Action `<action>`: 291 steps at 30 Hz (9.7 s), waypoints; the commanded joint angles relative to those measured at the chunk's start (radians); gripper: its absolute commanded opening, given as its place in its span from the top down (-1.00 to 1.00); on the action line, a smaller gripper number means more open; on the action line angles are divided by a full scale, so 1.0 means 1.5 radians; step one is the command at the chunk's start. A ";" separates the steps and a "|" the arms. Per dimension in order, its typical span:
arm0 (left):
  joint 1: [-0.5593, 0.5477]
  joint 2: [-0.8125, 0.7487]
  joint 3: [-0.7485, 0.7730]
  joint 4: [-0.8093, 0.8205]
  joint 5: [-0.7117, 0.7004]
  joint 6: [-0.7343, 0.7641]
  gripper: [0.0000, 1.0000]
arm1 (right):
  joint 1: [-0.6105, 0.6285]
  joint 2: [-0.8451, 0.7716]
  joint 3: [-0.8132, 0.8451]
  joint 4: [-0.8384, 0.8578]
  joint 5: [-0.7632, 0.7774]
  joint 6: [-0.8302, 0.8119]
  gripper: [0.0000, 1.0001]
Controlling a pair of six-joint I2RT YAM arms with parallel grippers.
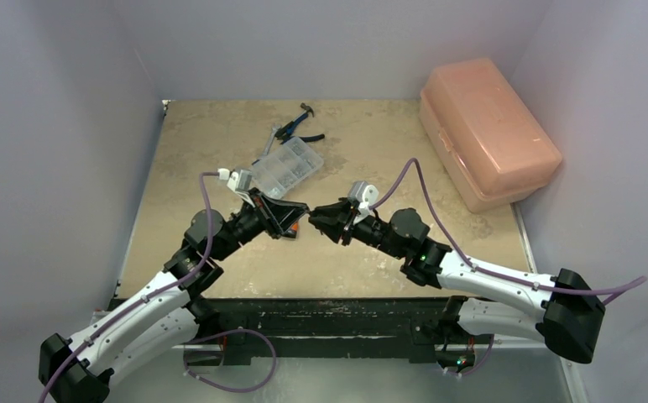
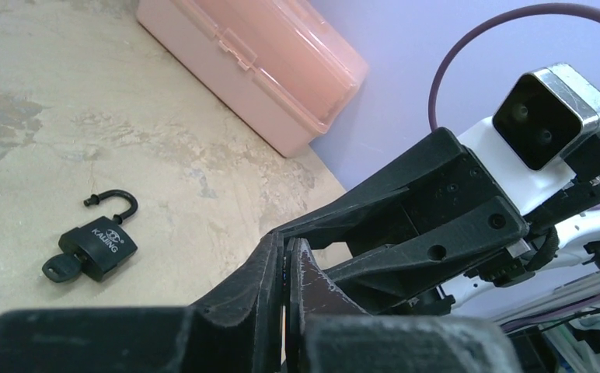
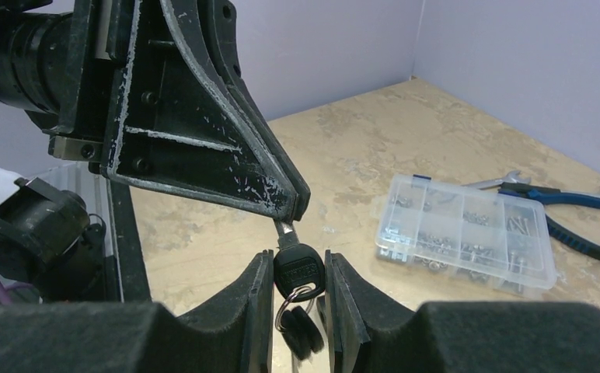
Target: Unlock with the key
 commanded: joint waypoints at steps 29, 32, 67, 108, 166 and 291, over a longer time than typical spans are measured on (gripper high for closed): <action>0.001 -0.065 0.107 0.015 0.143 0.073 1.00 | -0.154 -0.034 0.058 0.235 -0.429 0.402 -0.47; 0.002 -0.069 0.114 0.009 0.163 0.076 1.00 | -0.156 -0.002 0.056 0.323 -0.485 0.460 -0.32; 0.001 -0.062 0.089 0.027 0.169 0.087 1.00 | -0.156 0.095 0.079 0.374 -0.516 0.526 0.62; 0.001 0.106 0.130 -0.354 -0.263 0.152 -0.75 | -0.156 -0.129 -0.028 -0.120 -0.121 0.225 1.00; 0.001 0.692 0.353 -0.490 -0.343 0.155 -0.04 | -0.156 -0.224 -0.081 -0.188 0.008 0.211 1.00; -0.017 0.201 -0.335 0.450 -0.368 -0.830 1.00 | 0.054 0.162 0.157 -0.303 0.143 0.152 1.00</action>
